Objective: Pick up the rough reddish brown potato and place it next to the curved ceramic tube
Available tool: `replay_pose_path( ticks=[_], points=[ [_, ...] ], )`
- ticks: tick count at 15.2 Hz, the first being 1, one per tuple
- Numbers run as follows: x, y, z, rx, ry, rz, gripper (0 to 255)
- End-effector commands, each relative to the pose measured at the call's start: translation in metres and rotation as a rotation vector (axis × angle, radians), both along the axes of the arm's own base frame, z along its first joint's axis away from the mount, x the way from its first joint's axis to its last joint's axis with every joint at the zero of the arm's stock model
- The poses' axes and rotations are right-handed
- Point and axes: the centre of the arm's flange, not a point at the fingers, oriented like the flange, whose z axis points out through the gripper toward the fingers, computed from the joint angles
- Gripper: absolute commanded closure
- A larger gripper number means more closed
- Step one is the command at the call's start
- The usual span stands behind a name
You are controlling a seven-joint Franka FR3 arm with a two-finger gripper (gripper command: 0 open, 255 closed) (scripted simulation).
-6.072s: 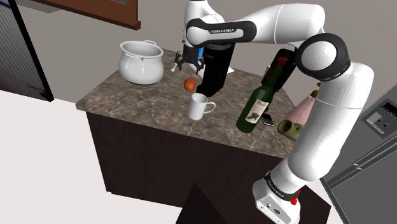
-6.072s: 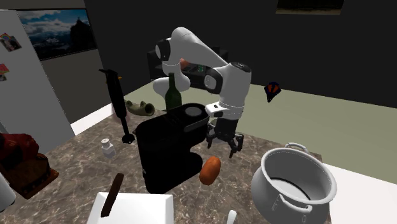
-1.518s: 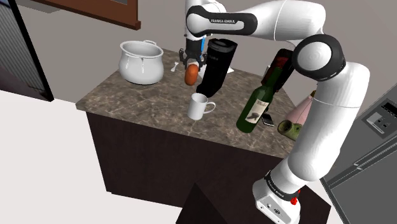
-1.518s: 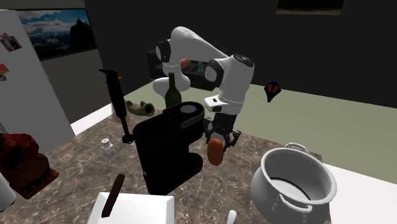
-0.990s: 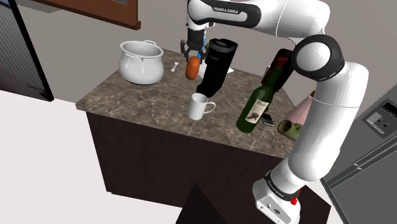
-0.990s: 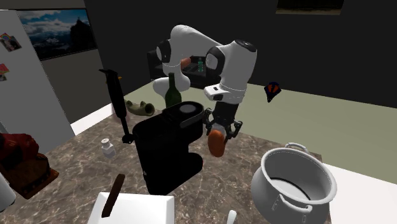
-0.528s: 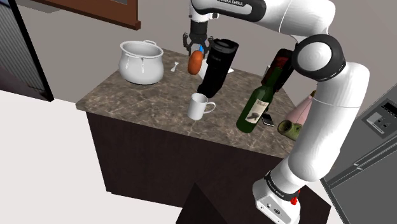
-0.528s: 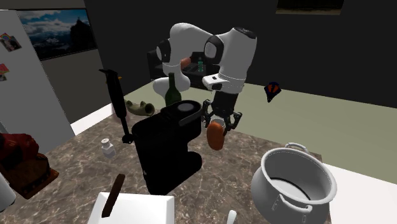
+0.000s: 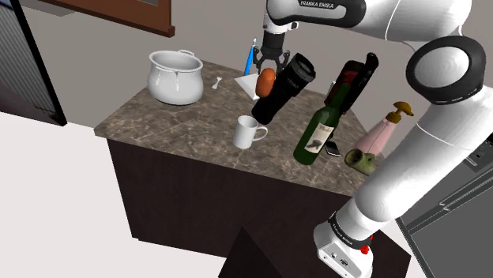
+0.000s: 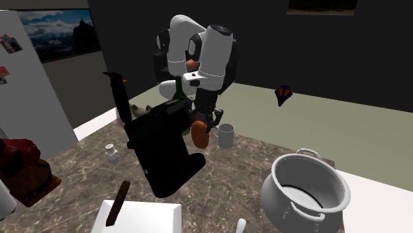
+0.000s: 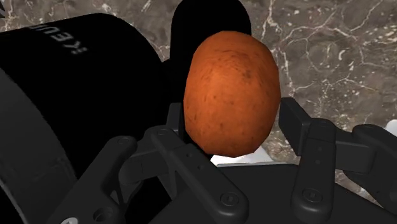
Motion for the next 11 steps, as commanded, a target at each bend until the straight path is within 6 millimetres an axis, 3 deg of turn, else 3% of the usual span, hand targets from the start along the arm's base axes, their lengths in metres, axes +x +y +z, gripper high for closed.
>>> replay_pose_path(
  ticks=[1, 11],
  points=[
    [-0.022, -0.018, -0.002, 0.001, 0.000, 0.000, 255],
    [-0.118, -0.108, -0.002, 0.001, 0.000, 0.000, 255]
  ],
)
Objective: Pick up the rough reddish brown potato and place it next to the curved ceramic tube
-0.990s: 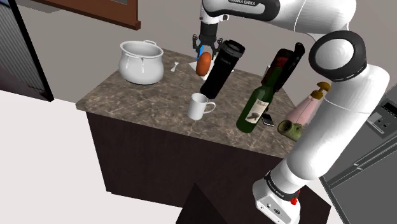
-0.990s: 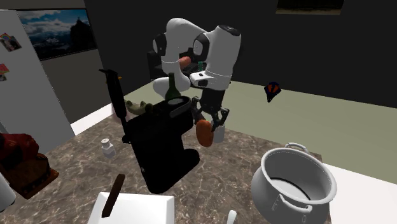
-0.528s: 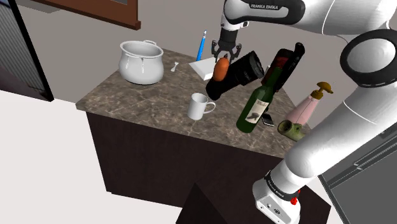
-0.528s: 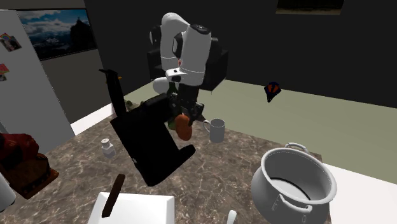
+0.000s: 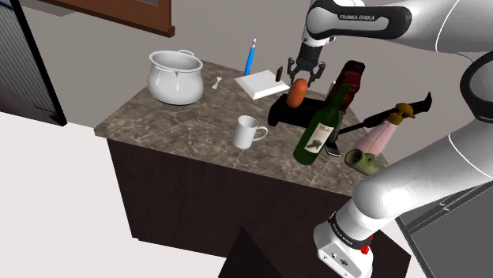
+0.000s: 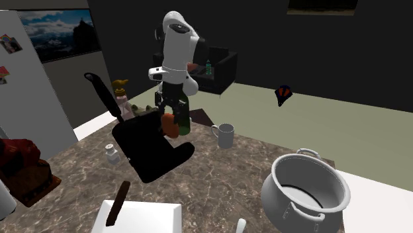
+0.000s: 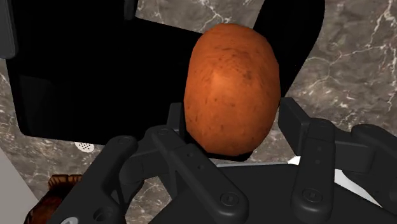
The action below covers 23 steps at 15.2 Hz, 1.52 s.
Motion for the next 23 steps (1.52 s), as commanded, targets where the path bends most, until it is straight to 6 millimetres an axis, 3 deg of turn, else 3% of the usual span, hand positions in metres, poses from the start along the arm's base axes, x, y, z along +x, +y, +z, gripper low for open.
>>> replay_pose_path(
  ticks=[1, 12, 13, 14, 17, 23],
  points=[
    [-0.020, -0.020, 0.001, 0.000, 0.001, 0.001, 255],
    [-0.126, -0.120, 0.001, 0.000, 0.001, 0.001, 255],
    [-0.111, -0.112, 0.008, -0.008, -0.014, 0.001, 255],
    [-0.111, -0.112, 0.008, -0.008, -0.014, 0.001, 0],
    [-0.107, -0.114, 0.008, 0.236, -0.111, -0.450, 0],
    [-0.105, -0.113, -0.024, 0.236, -0.111, -0.450, 0]
  ],
)
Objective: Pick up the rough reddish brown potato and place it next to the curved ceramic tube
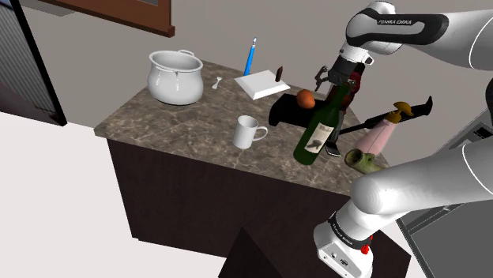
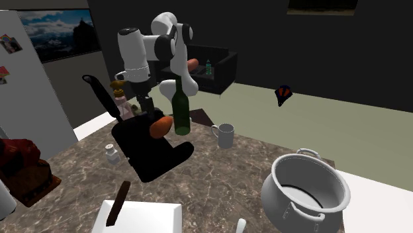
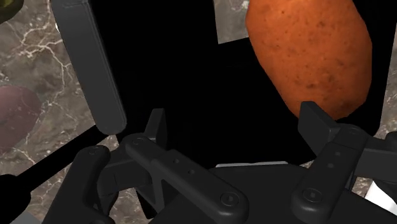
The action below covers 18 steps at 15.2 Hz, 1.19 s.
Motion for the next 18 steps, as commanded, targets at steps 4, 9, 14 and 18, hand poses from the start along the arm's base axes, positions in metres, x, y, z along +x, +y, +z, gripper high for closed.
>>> replay_pose_path(
  ticks=[4, 9, 14, 18],
  points=[
    [0.0009, 0.0011, -0.0145, 0.001, -0.001, -0.003, 0],
    [0.0009, 0.0011, -0.0144, 0.001, -0.001, -0.003, 0],
    [0.0009, 0.0011, -0.0144, 0.001, -0.001, -0.003, 255],
    [0.0009, 0.0011, -0.0144, 0.001, -0.001, -0.003, 255]
  ],
)
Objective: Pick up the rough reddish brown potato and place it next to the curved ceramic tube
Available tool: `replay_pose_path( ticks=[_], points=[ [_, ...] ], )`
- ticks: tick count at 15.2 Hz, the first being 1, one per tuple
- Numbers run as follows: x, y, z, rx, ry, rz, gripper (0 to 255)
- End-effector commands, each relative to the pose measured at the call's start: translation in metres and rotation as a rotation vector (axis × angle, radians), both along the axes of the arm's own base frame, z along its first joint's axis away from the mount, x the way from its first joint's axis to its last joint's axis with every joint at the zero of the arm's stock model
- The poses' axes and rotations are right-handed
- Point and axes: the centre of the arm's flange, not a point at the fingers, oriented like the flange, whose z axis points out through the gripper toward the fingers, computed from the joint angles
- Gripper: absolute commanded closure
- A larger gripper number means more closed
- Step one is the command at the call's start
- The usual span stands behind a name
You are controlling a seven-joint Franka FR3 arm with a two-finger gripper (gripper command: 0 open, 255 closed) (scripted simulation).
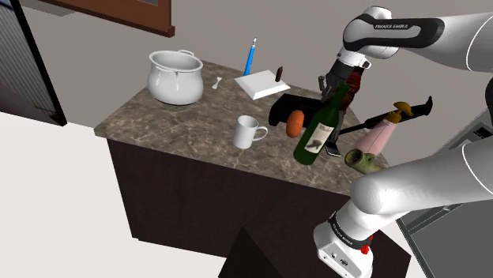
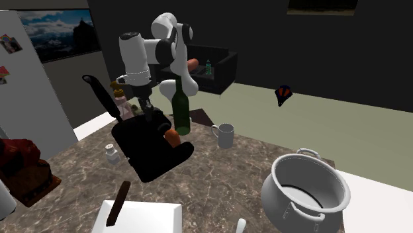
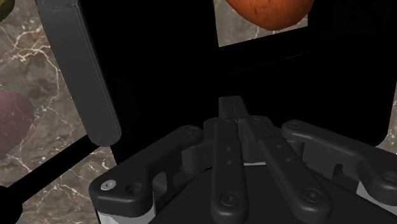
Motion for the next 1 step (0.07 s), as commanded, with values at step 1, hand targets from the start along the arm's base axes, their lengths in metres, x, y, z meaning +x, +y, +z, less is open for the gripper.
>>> replay_pose_path(
  ticks=[1],
  points=[
    [0.0000, 0.0000, 0.0000, 0.000, 0.000, 0.000, 255]
  ],
)
